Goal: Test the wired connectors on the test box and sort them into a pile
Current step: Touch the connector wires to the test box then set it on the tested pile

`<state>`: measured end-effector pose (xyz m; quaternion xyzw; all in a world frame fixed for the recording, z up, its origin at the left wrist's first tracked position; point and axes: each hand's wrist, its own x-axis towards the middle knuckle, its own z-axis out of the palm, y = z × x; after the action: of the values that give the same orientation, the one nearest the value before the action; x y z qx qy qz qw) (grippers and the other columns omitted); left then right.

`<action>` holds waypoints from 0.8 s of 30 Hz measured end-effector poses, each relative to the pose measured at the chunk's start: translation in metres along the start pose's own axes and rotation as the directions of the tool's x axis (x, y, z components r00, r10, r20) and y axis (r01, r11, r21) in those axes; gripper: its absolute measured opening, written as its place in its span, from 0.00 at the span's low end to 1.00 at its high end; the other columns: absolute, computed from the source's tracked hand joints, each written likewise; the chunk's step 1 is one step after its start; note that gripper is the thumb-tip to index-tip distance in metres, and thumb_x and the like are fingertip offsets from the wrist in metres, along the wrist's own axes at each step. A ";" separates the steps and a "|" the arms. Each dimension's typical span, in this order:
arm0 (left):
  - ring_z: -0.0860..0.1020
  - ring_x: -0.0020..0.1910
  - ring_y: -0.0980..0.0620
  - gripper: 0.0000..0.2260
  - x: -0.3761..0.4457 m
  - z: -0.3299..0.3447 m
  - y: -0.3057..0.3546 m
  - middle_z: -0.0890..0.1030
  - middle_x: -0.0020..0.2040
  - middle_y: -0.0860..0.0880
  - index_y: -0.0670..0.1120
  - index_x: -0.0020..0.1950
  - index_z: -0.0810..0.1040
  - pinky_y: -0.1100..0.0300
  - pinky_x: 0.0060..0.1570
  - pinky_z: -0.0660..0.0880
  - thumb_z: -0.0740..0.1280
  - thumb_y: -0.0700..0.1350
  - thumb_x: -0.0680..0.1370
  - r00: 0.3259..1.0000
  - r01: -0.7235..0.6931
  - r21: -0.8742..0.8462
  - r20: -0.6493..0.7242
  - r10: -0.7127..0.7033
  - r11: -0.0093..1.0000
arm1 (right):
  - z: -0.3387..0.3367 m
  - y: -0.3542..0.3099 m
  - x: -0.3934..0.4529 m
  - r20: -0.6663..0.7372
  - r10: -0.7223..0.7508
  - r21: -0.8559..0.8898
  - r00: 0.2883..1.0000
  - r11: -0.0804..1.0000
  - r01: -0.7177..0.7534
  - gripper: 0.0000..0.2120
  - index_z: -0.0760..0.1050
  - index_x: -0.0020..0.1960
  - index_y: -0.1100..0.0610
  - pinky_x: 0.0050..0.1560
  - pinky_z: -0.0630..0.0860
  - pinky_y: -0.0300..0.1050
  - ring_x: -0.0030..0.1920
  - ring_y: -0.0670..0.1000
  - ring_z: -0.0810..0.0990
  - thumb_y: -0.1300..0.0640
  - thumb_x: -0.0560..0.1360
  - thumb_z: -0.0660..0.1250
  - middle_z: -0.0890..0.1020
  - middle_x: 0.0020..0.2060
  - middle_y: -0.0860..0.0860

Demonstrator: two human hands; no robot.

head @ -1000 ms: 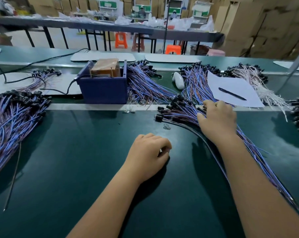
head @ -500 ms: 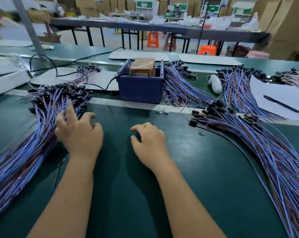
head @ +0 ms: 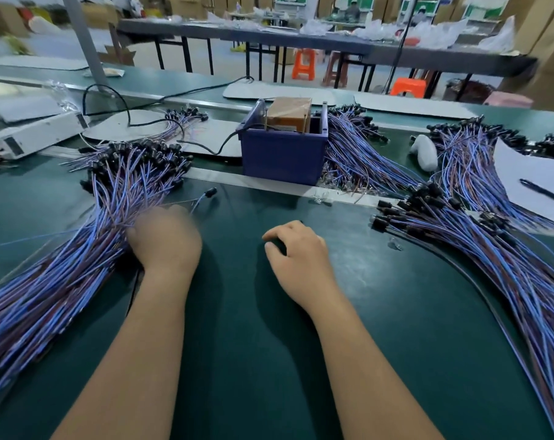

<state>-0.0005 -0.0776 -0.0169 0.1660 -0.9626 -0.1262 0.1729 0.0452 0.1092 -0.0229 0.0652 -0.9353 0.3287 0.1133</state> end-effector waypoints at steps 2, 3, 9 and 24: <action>0.71 0.60 0.37 0.13 -0.003 -0.001 0.001 0.77 0.59 0.39 0.46 0.62 0.81 0.46 0.60 0.65 0.61 0.44 0.81 0.999 -0.001 -0.049 -0.045 -0.002 0.999 | 0.000 -0.001 0.000 -0.014 0.009 0.035 1.000 0.999 -0.008 0.08 0.79 0.54 0.50 0.66 0.63 0.46 0.55 0.47 0.73 0.55 0.80 0.61 0.77 0.51 0.45; 0.70 0.61 0.37 0.12 -0.006 -0.002 0.002 0.76 0.59 0.40 0.46 0.60 0.81 0.45 0.60 0.64 0.61 0.44 0.81 0.997 0.000 -0.099 -0.074 -0.008 0.995 | -0.001 -0.001 0.000 -0.025 0.017 0.068 1.000 0.998 -0.015 0.08 0.79 0.53 0.50 0.65 0.64 0.47 0.54 0.48 0.74 0.56 0.80 0.61 0.77 0.49 0.45; 0.70 0.64 0.40 0.07 -0.028 -0.001 0.032 0.78 0.62 0.46 0.46 0.52 0.84 0.47 0.61 0.65 0.67 0.39 0.78 0.951 -0.248 -0.503 -0.290 0.109 0.828 | -0.006 -0.002 -0.002 -0.097 0.187 0.441 0.978 0.888 -0.126 0.10 0.78 0.48 0.50 0.46 0.73 0.38 0.45 0.45 0.77 0.59 0.80 0.59 0.80 0.43 0.45; 0.80 0.45 0.61 0.11 -0.062 -0.002 0.082 0.85 0.45 0.55 0.49 0.44 0.85 0.70 0.45 0.73 0.65 0.36 0.77 0.964 -0.035 -0.976 0.024 0.266 0.216 | -0.038 0.009 0.000 -0.098 0.411 0.992 0.906 0.111 0.056 0.13 0.82 0.41 0.53 0.31 0.71 0.36 0.28 0.46 0.73 0.64 0.79 0.63 0.76 0.30 0.50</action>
<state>0.0318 0.0196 -0.0086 -0.0837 -0.6995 -0.6917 0.1588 0.0500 0.1395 0.0004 -0.0520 -0.4493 0.8763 0.1659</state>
